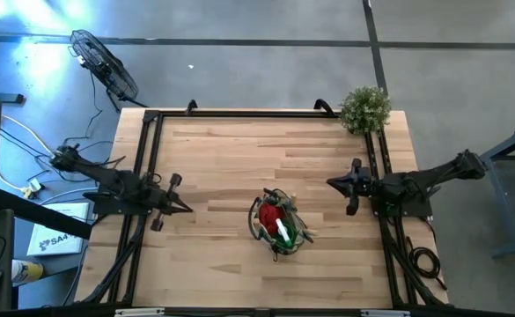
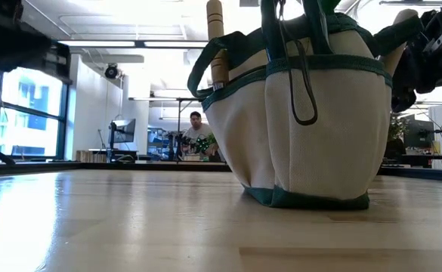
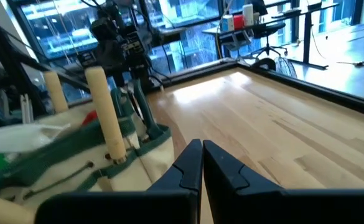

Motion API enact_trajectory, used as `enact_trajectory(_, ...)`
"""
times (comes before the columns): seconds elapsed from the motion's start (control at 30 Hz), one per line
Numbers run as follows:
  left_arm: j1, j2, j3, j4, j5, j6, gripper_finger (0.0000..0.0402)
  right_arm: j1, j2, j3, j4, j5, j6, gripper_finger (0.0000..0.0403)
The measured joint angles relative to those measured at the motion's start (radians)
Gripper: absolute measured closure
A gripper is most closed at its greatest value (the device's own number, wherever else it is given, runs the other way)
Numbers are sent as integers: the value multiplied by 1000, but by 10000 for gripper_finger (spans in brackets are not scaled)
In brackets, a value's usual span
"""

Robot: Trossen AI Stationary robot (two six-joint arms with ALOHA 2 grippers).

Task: Pick & Place Garden tools in Gardening bag
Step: Return to Home Position

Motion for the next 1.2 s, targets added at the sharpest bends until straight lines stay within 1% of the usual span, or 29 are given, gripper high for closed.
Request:
enact_trajectory(0.07,0,-67,0,3,0,0,401,0,-29,0,0,0,0,399)
enact_trajectory(0.1,0,-77,0,12,-1,0,401,0,-47,0,0,0,0,399)
enact_trajectory(0.13,0,-69,4,31,-5,1,402,0,-68,0,0,0,0,399)
enact_trajectory(0.33,0,-69,35,18,-6,2,401,0,-189,0,9,5,0,399)
enact_trajectory(0.47,0,-68,35,23,-10,2,402,-1,-183,0,47,4,0,399)
enact_trajectory(0.53,0,-68,36,-3,-11,1,401,-1,-181,0,23,2,0,399)
enact_trajectory(0.77,0,-68,39,-58,-8,1,401,-1,-177,0,30,1,0,399)
enact_trajectory(1.2,0,-68,40,-63,-8,0,401,-1,-176,0,29,0,0,399)
